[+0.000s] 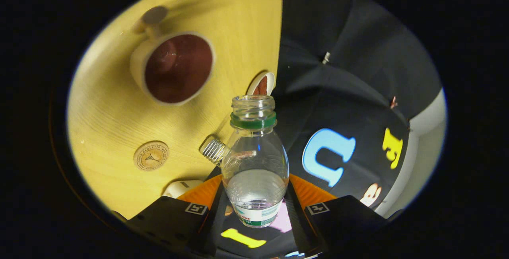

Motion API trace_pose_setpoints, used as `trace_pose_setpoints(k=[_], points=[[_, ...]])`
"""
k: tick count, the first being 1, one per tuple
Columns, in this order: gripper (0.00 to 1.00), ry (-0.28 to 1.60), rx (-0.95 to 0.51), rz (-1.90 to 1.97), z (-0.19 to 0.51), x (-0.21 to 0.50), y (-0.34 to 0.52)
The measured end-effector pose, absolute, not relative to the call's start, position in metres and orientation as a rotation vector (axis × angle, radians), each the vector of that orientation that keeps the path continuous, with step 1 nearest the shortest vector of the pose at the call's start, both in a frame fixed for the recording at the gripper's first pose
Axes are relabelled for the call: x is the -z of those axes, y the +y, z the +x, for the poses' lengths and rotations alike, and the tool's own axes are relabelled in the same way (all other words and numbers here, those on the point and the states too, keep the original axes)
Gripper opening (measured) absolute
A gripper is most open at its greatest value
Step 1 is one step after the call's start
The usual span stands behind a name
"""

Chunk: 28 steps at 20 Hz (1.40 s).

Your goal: Take the bottle from table, then pour the juice into the cup, finally place the bottle on the coaster

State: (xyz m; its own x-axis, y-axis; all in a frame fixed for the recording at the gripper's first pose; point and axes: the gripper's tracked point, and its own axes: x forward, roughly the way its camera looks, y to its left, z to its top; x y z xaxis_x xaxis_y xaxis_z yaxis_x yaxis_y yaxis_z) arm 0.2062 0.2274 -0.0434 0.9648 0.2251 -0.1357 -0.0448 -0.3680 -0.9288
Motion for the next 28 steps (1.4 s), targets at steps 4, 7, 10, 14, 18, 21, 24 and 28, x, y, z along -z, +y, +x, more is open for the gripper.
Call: trace_pose_setpoints(k=[4, 7, 10, 14, 18, 21, 24, 28], points=[[0.75, -0.034, -0.250, -1.644, 0.193, 0.013, 0.217], [0.75, 0.021, -0.232, -1.428, 0.189, -0.008, 0.204], [0.75, 0.118, -0.246, -1.195, 0.188, -0.007, 0.188], [0.75, 0.174, -0.270, -0.896, 0.192, -0.016, 0.179], [0.75, 0.183, -0.307, -0.630, 0.196, -0.021, 0.173], [0.75, 0.194, -0.328, -0.473, 0.199, -0.012, 0.170], [0.75, 0.188, -0.351, -0.361, 0.203, -0.004, 0.167], [0.75, 0.174, -0.395, -0.231, 0.213, 0.016, 0.167]])
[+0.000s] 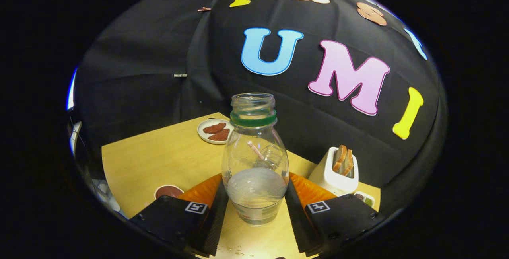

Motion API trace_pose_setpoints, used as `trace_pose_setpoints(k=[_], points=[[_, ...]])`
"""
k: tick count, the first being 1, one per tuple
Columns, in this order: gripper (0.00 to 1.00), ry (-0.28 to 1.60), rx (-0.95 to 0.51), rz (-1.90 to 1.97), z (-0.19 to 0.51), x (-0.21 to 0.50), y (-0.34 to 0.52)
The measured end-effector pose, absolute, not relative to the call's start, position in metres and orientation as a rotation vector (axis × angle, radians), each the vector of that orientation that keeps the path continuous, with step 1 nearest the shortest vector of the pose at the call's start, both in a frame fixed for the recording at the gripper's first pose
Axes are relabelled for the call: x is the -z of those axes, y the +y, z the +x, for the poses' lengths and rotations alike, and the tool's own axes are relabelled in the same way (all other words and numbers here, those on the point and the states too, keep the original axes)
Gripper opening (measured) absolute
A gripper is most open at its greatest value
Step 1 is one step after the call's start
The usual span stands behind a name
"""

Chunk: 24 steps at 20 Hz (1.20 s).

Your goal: Take the bottle from table, then pour the juice into the cup, finally place the bottle on the coaster

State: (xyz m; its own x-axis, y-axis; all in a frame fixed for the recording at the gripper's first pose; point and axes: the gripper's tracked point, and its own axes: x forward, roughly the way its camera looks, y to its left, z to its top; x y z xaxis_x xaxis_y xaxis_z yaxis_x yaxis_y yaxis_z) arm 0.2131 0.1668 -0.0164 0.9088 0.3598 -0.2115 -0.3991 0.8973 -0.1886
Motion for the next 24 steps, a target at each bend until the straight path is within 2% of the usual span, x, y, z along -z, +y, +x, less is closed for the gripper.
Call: trace_pose_setpoints(k=[4, 13, 24], points=[[0.75, 0.130, -0.385, -0.198, 0.235, 0.035, 0.163], [0.75, 0.197, -0.377, -0.078, 0.271, 0.104, 0.150], [0.76, 0.190, -0.341, 0.009, 0.285, 0.127, 0.132]])
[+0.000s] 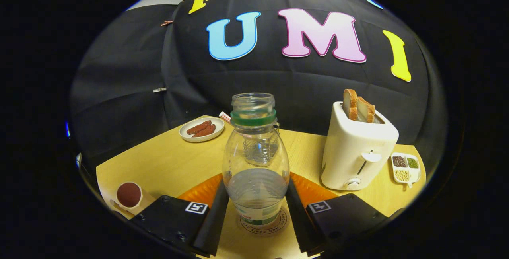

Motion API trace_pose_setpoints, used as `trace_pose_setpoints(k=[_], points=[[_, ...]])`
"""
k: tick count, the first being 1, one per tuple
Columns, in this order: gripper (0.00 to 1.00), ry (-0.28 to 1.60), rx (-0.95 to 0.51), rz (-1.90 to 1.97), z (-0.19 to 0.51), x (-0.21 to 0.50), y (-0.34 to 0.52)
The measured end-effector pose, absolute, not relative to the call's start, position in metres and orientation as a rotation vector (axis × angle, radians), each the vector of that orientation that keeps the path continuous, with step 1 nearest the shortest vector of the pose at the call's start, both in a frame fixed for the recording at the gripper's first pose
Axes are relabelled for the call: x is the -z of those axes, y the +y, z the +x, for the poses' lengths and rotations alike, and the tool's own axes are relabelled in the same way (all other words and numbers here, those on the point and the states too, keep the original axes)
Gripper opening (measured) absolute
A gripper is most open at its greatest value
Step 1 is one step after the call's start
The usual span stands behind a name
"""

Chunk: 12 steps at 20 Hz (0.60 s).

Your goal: Take the bottle from table, then pour the juice into the cup, finally place the bottle on the coaster

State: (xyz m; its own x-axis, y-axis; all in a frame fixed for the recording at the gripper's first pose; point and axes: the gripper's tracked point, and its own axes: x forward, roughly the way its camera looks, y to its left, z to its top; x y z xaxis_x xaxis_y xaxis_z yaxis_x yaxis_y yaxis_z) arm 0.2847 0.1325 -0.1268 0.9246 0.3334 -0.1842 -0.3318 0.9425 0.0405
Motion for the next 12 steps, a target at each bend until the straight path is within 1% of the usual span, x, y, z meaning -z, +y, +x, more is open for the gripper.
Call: trace_pose_setpoints(k=[9, 10, 11, 12], points=[[0.80, 0.190, -0.338, -0.007, 0.2825, 0.1260, 0.1324], [0.82, 0.192, -0.333, -0.005, 0.2822, 0.1250, 0.1311], [0.94, 0.194, -0.327, -0.004, 0.2822, 0.1244, 0.1299], [0.99, 0.195, -0.325, -0.001, 0.2809, 0.1234, 0.1292]])
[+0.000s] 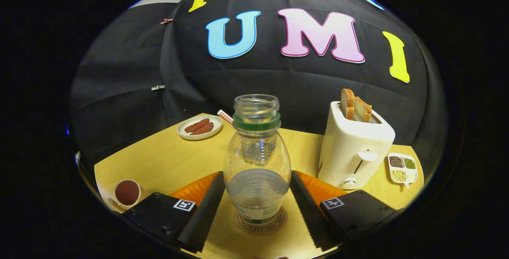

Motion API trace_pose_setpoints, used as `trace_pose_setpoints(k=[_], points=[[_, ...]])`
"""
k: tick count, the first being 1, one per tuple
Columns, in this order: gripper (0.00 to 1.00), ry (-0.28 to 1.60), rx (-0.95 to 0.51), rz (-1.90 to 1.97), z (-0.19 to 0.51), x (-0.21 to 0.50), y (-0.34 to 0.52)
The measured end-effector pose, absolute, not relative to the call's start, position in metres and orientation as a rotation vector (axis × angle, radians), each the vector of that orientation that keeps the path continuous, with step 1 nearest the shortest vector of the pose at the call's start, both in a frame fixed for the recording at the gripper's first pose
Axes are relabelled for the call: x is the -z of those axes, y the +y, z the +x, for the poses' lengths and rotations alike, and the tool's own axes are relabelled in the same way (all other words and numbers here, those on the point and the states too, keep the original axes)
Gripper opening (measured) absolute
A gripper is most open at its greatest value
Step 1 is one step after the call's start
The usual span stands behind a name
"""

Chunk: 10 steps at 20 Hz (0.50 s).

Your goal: Take the bottle from table, then pour the juice into the cup, finally place the bottle on the coaster

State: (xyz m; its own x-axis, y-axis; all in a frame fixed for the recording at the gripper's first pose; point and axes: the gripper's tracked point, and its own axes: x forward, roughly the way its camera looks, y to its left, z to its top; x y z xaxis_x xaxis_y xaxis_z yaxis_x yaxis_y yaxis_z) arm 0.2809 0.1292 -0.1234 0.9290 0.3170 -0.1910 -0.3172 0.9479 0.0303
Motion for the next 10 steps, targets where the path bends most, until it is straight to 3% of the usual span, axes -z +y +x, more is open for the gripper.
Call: trace_pose_setpoints(k=[10], points=[[0.99, 0.191, -0.339, -0.010, 0.240, 0.094, 0.119]])
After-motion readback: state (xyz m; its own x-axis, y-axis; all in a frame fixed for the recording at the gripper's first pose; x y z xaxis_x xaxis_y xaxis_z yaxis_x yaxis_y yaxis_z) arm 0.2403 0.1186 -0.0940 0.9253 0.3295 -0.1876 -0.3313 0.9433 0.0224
